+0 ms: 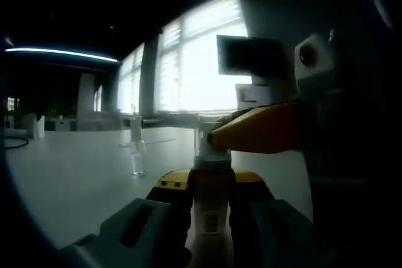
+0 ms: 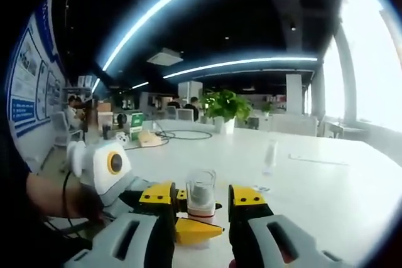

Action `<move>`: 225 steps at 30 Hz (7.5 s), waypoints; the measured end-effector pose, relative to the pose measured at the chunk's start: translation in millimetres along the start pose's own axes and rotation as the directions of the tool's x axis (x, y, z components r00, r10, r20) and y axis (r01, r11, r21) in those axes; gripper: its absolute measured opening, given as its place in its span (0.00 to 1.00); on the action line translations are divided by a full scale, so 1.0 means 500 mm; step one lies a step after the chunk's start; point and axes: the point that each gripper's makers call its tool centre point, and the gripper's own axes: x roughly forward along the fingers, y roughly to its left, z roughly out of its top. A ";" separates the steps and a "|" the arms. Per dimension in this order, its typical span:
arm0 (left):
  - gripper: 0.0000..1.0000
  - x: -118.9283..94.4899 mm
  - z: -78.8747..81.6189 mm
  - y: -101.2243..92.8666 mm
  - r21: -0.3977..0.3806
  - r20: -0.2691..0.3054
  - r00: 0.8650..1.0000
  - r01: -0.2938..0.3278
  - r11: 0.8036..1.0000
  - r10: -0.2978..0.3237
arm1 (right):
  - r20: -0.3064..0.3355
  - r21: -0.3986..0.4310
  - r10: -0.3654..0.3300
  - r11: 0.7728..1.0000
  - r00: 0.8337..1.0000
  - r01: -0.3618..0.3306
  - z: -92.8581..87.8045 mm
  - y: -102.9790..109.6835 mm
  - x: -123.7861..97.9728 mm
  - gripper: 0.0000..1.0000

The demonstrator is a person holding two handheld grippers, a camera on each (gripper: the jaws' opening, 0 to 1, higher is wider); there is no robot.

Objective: Clamp pump bottle remove cover press pump head put on cover

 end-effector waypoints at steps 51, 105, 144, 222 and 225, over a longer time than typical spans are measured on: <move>0.13 0.000 -0.002 0.003 -0.002 -0.001 1.000 -0.003 1.000 0.003 | 0.123 0.009 -0.145 0.989 0.982 0.145 0.090 -0.128 -0.063 0.31; 0.13 -0.002 -0.002 0.005 0.002 -0.003 1.000 -0.017 1.000 0.017 | 0.164 0.001 -0.274 0.961 0.948 0.278 -0.058 -0.291 -0.124 0.22; 0.13 0.003 0.022 0.029 -0.026 0.017 0.998 -0.055 0.998 0.056 | 0.189 0.036 -0.289 0.957 0.938 0.288 -0.089 -0.314 -0.137 0.19; 0.13 0.376 0.028 0.109 -0.048 0.059 0.987 -0.149 0.988 0.152 | 0.195 0.064 -0.300 0.954 0.934 0.293 -0.091 -0.327 -0.136 0.15; 0.13 0.391 0.021 0.112 -0.089 0.055 0.988 -0.142 0.986 0.147 | 0.193 0.058 -0.298 0.955 0.935 0.292 -0.091 -0.326 -0.136 0.15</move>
